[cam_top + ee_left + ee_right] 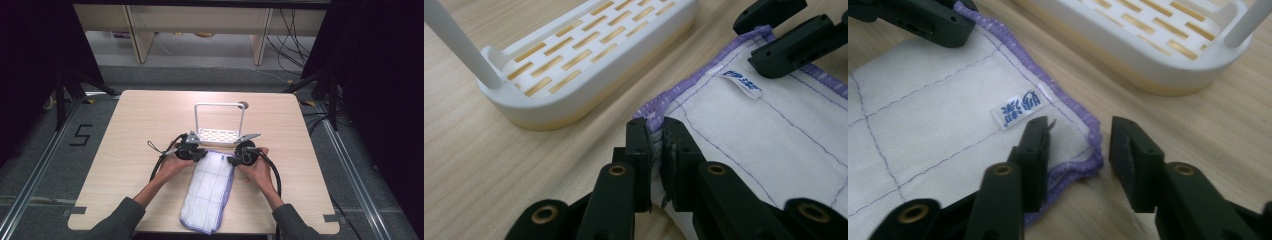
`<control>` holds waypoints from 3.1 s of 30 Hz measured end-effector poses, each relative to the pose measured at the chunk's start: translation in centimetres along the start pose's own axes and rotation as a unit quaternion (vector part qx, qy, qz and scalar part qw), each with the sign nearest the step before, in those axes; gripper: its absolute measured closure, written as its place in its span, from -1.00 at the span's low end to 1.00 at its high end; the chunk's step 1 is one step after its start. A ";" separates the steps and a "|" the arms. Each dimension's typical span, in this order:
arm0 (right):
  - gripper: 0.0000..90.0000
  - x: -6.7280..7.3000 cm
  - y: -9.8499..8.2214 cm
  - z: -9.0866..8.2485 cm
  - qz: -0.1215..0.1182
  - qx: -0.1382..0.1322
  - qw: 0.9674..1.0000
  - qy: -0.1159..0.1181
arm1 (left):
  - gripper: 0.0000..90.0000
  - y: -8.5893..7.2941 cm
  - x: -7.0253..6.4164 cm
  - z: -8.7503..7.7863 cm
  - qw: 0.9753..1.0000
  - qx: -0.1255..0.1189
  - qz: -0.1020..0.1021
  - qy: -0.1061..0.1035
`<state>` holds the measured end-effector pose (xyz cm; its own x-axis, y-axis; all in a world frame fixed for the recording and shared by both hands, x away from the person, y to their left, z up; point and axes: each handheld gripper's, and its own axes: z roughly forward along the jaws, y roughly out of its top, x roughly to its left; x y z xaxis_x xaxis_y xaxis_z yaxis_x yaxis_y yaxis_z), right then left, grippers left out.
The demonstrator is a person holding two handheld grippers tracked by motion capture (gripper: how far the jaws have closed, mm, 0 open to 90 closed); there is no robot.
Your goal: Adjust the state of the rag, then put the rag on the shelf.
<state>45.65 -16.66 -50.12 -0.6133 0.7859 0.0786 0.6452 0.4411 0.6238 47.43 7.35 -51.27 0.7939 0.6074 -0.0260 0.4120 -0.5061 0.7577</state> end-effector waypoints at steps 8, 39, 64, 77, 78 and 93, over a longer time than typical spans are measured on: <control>0.85 0.4 -0.1 0.1 -0.024 -0.013 1.000 0.012 | 0.83 -0.1 0.0 -0.3 1.000 0.000 -0.001 0.003; 0.91 3.1 2.4 -4.6 -0.087 -0.113 0.989 0.028 | 0.87 1.4 -1.2 -7.5 0.998 -0.063 -0.001 -0.014; 0.91 4.0 3.3 -8.5 -0.094 -0.141 0.985 0.045 | 0.87 3.2 -1.9 -10.4 0.995 -0.095 0.008 -0.018; 0.92 3.8 3.8 -10.1 -0.093 -0.165 0.981 0.040 | 0.87 4.7 -2.3 -11.7 0.993 -0.113 0.017 -0.023; 0.92 3.9 3.9 -10.3 -0.088 -0.164 0.982 0.040 | 0.87 4.9 -2.4 -11.8 0.993 -0.112 0.014 -0.023; 0.92 3.2 6.7 -12.9 -0.090 -0.188 0.977 0.031 | 0.88 8.5 -2.2 -13.7 0.992 -0.128 0.016 -0.015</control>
<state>42.16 -16.76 -35.67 -0.7356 0.6771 -0.0197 0.3175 0.3703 0.8729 43.03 10.14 -35.85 0.8188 0.5739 -0.0161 0.2628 -0.3498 0.8992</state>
